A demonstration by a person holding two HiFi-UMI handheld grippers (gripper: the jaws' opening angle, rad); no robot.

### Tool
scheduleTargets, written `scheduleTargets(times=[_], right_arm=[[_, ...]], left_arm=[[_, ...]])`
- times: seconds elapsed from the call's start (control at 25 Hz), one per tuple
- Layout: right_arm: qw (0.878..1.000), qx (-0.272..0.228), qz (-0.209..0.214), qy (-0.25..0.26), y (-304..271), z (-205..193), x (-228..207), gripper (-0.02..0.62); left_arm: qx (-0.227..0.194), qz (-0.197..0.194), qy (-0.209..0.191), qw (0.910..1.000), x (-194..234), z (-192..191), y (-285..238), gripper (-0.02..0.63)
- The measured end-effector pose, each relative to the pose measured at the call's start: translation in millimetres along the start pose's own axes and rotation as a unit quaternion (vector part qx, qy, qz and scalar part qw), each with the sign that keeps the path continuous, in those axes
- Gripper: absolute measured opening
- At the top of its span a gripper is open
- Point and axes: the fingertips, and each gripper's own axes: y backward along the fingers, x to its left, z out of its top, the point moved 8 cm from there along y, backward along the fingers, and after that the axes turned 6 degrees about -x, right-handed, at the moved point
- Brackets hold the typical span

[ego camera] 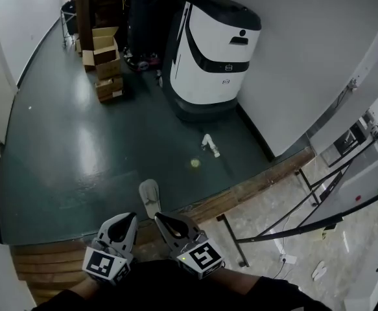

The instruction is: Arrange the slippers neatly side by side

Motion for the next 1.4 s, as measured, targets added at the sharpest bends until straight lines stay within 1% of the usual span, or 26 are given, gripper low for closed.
scheduleTargets(times=[0.28,0.44,0.68,0.8,0.92,0.96,1.04,1.16,1.4], right_arm=[[0.999,0.032,0.011,-0.008,-14.4,-18.1,-4.4,-0.002],[0.998,0.057,0.008,-0.001,-19.9,-36.9,-6.1,-0.002],[0.996,0.092,0.015,0.004,-34.3,-51.6,-10.5,0.001],[0.994,0.105,0.026,0.005,-43.9,-61.1,-10.3,0.041],[0.992,0.119,0.033,-0.005,-52.9,-71.6,-10.4,0.043],[0.992,0.126,0.032,0.002,-55.3,-76.6,-12.4,0.043],[0.99,0.141,0.03,0.014,-61.2,-86.7,-16.2,0.069],[0.987,0.156,0.029,0.015,-72.2,-98.4,-19.3,0.071],[0.985,0.162,0.041,0.031,-98.1,-124.8,-27.0,0.073]], left_arm=[[0.009,0.016,0.01,0.9998,10.8,-12.4,4.2,0.0],[0.017,0.03,0.018,0.9992,14.4,-20.5,11.4,0.0],[0.025,0.045,0.024,0.9984,23.7,-26.6,16.1,0.0],[0.03,0.054,0.026,0.9978,29.6,-30.1,20.3,0.0],[0.035,0.062,0.028,0.9971,34.7,-33.7,24.1,0.0],[0.036,0.066,0.028,0.9968,36.7,-34.5,25.3,0.0],[0.04,0.076,0.032,0.9958,41.8,-35.4,29.1,0.001],[0.047,0.093,0.042,0.9936,50.4,-38.6,36.9,0.0],[0.064,0.119,0.05,0.9896,68.4,-45.6,47.8,0.0]])
